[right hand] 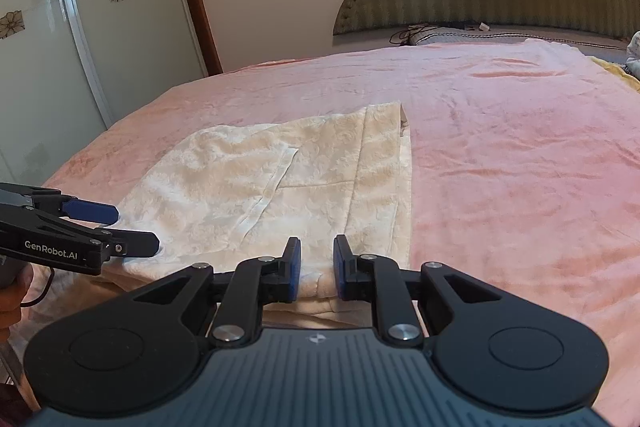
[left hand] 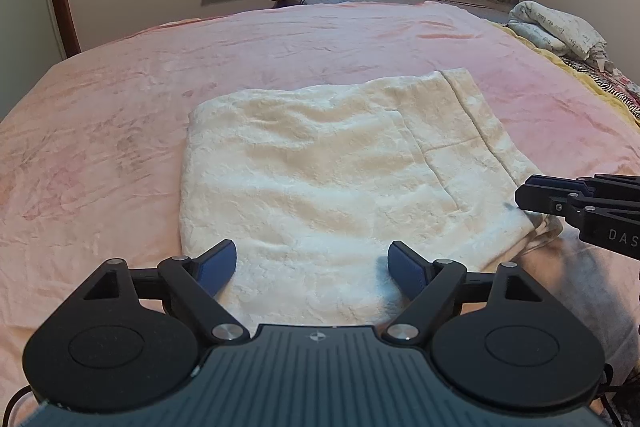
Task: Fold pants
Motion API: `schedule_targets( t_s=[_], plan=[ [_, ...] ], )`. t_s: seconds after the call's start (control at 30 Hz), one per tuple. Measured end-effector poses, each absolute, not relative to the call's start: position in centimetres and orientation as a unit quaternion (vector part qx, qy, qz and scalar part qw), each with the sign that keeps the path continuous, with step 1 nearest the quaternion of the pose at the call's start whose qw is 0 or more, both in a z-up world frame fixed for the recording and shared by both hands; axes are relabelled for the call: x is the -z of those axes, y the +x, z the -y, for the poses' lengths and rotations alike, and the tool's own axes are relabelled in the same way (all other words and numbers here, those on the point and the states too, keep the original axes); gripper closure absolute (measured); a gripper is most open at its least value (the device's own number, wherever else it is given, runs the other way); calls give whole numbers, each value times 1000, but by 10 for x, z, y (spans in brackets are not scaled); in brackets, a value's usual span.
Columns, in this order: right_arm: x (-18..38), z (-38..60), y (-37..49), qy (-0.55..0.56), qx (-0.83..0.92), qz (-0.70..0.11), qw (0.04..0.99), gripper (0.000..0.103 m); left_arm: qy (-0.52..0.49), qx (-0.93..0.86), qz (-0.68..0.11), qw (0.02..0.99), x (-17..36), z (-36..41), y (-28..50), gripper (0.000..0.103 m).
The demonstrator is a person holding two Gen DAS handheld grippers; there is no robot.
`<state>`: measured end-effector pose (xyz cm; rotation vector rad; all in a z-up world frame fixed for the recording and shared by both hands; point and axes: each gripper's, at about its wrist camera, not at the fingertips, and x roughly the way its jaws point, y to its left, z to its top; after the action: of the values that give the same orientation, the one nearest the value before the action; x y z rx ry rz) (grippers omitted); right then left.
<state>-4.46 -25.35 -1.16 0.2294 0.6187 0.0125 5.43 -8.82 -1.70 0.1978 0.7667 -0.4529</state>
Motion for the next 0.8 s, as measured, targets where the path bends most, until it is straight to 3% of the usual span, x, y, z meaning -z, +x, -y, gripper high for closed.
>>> schedule_targets(
  t_s=[0.33,0.47,0.8],
  plan=[
    [0,235,-45,77,-15,-294,953,83,99,217,-370,898,17,89,54,16],
    [5,235,-43,68,-13,-300,951,59,98,217,-371,898,17,90,54,15],
    [-2,231,-46,47,-13,-284,958,58,102,216,-372,897,16,92,54,14]
  ],
)
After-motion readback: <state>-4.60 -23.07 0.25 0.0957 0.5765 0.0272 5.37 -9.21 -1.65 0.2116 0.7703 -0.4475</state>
